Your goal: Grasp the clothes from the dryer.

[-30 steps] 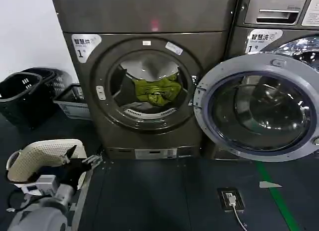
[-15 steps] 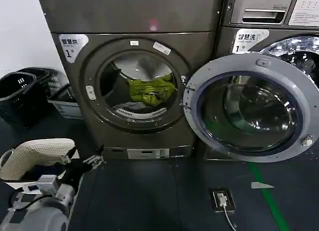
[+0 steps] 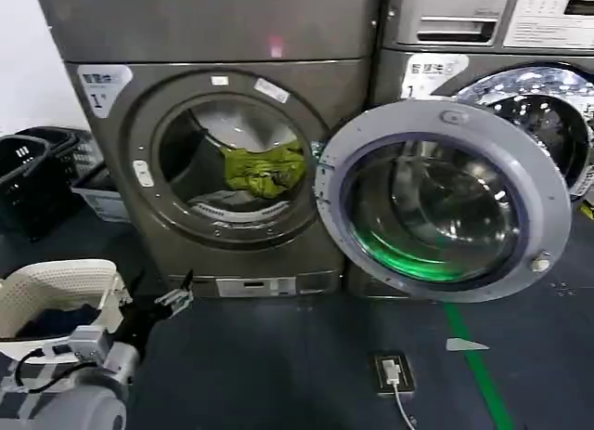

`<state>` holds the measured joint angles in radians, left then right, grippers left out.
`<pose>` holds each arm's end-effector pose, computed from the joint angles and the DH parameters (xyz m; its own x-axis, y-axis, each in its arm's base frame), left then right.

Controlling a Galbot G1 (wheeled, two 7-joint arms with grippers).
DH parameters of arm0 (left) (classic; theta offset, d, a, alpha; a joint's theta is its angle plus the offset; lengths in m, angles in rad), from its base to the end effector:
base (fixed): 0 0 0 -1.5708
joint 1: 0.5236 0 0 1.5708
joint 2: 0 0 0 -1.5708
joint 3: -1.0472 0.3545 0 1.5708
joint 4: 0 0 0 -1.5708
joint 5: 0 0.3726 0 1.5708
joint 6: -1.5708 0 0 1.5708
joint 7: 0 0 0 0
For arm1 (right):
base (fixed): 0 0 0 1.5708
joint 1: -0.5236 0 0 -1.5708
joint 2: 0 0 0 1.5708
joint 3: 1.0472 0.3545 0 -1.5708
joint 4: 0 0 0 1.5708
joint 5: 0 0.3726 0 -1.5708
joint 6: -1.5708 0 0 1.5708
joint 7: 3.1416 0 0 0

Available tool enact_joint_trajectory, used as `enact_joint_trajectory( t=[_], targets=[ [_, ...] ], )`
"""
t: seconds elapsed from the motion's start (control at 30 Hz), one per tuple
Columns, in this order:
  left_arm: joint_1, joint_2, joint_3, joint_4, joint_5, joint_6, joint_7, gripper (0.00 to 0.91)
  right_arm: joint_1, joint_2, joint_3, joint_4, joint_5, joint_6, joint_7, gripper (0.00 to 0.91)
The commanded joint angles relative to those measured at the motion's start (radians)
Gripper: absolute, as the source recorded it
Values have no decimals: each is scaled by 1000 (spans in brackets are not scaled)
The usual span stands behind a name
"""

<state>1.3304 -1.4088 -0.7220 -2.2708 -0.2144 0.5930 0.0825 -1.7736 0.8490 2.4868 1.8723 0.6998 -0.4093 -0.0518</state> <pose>0.2392 0.0739 -0.1778 -0.9876 0.0245 0.1548 0.0251 0.9997 0.0018 -0.0790 -0.4079 0.1159 -0.3748 0.7384 -0.5606 0.9224 0.3581 -0.1449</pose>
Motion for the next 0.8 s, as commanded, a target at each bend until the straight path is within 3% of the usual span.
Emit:
enact_joint_trajectory(
  t=[0.03, 0.8],
  targets=[
    [0, 0, 1, 0, -1, 0, 2, 907, 0, 0, -1, 3, 17, 19, -7, 907],
    [-6, 10, 1, 0, -6, -5, 15, 907, -4, 12, -1, 9, 27, 59, 4, 907]
  ],
)
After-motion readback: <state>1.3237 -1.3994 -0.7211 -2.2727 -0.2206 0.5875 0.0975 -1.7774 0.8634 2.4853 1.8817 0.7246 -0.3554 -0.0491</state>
